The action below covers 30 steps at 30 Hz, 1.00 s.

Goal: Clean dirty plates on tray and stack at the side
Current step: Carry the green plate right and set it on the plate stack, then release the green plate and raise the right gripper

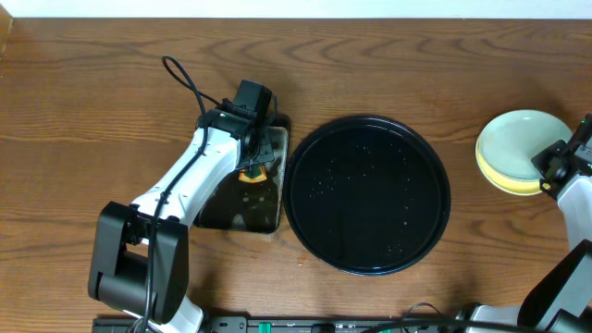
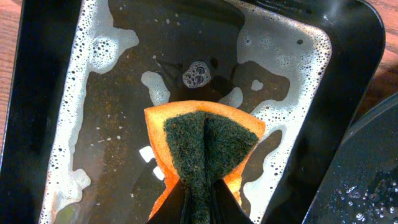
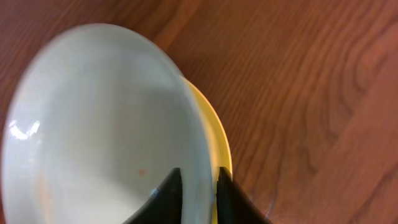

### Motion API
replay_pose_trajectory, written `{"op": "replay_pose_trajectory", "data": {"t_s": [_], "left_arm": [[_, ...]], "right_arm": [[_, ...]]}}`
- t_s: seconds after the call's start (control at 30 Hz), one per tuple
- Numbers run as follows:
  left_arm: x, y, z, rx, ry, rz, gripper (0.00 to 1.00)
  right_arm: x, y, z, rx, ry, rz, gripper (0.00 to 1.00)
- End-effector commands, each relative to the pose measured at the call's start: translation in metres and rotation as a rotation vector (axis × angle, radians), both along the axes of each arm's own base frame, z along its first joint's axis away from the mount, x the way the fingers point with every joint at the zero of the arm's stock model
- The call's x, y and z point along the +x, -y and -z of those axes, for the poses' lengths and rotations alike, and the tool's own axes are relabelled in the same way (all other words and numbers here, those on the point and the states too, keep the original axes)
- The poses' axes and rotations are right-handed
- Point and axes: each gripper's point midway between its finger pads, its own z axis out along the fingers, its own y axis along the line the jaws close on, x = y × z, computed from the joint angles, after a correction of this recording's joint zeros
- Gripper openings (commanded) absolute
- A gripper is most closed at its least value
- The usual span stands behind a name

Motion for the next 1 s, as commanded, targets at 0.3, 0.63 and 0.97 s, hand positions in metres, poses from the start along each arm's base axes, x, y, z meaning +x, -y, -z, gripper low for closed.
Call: {"op": "replay_pose_trajectory", "data": {"t_s": [0.3, 0.63, 0.97], "left_arm": [[-0.002, -0.004, -0.001, 0.017, 0.002, 0.011, 0.1], [0.002, -0.003, 0.002, 0.044, 0.021, 0.126, 0.09], [0.002, -0.003, 0.024, 0.085, -0.027, 0.234, 0.12]], "right_arm": [[0.011, -0.031, 0.009, 0.162, 0.034, -0.097, 0.3], [0.022, -0.085, 0.016, 0.224, -0.023, -0.358, 0.36], [0.037, -0.15, 0.018, 0.2, -0.075, -0.597, 0.36]]}}
